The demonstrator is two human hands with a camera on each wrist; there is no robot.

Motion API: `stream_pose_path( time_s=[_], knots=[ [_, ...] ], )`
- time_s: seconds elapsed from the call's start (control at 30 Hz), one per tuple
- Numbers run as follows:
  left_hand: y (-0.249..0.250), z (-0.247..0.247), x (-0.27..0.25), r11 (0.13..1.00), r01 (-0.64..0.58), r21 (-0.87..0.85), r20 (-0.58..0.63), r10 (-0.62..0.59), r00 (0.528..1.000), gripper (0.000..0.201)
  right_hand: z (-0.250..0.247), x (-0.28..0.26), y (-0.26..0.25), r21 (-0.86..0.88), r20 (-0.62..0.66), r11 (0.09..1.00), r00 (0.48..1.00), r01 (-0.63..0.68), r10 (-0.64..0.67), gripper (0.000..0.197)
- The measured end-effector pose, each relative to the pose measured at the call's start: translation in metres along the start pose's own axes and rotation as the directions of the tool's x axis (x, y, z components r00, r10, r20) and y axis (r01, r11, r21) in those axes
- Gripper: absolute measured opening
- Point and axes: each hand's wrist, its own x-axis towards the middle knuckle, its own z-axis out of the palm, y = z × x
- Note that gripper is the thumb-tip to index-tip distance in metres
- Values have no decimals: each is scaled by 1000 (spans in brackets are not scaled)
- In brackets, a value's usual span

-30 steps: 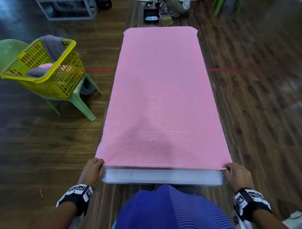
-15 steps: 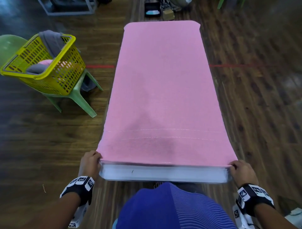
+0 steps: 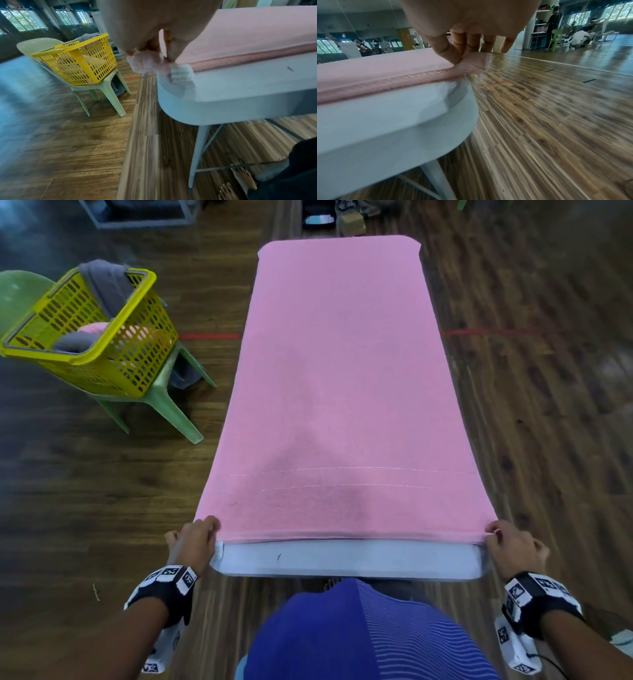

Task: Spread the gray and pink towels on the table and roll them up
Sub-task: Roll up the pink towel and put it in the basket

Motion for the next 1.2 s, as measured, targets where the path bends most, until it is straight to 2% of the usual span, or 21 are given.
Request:
stream_pose_path(
  time_s=[0.1, 0.17, 0.2, 0.27, 0.33, 0.37, 0.5, 0.6, 0.7, 0.83, 0.9, 1.03, 1.1, 1.2],
  knots=[
    [11, 3, 0, 992, 96, 80, -81, -90, 993, 11, -2, 1, -8, -1, -75, 999, 996, -41, 41, 21],
    [19, 3, -7, 990, 127, 62, -154, -116, 981, 15, -5, -5, -15, -2, -150, 1000, 989, -4, 4, 20],
    [22, 5, -11, 995, 98, 23, -203, -91, 975, 14, -4, -10, -18, 9, -176, 998, 983, 59, -56, 18],
    [25, 12, -22, 999, -45, -24, -234, 38, 972, 9, 4, -22, -22, 46, -173, 964, 953, 260, -249, 17],
    [23, 22, -29, 989, -149, -24, -177, 142, 974, 20, 15, -31, -20, 70, -133, 913, 911, 402, -391, 25],
    [23, 24, -31, 989, -145, -42, -151, 137, 979, 22, 17, -32, -18, 84, -124, 907, 908, 412, -401, 29],
    [25, 22, -31, 993, -93, -68, -122, 84, 989, 31, 9, -28, -21, 65, -98, 951, 950, 303, -296, 30],
    [23, 21, -24, 990, -119, -76, -137, 108, 985, 28, 8, -23, -23, 85, -50, 943, 947, 321, -317, 25],
    [20, 17, -18, 989, -137, -62, -110, 129, 985, 23, 8, -15, -18, 68, -41, 940, 942, 336, -333, 30],
    [12, 12, -6, 995, -87, -42, -58, 85, 995, 18, 9, -8, -15, -25, 34, 920, 920, 390, -390, 33],
    [9, 11, -2, 996, -40, -80, -59, 35, 998, 19, 10, -8, -19, -25, 6, 934, 934, 356, -356, 33],
    [11, 10, 1, 976, 29, -218, -145, -62, 988, 21, 13, -10, -23, 61, -99, 959, 958, 276, -269, 33],
    [11, 8, -2, 985, 1, -173, -151, -27, 988, 13, 14, -11, -20, 78, -158, 964, 958, 254, -239, 20],
    [5, 5, -6, 999, -18, -48, -112, 12, 994, 20, 10, -13, -14, -11, -224, 973, 948, 230, -227, 24]
  ],
)
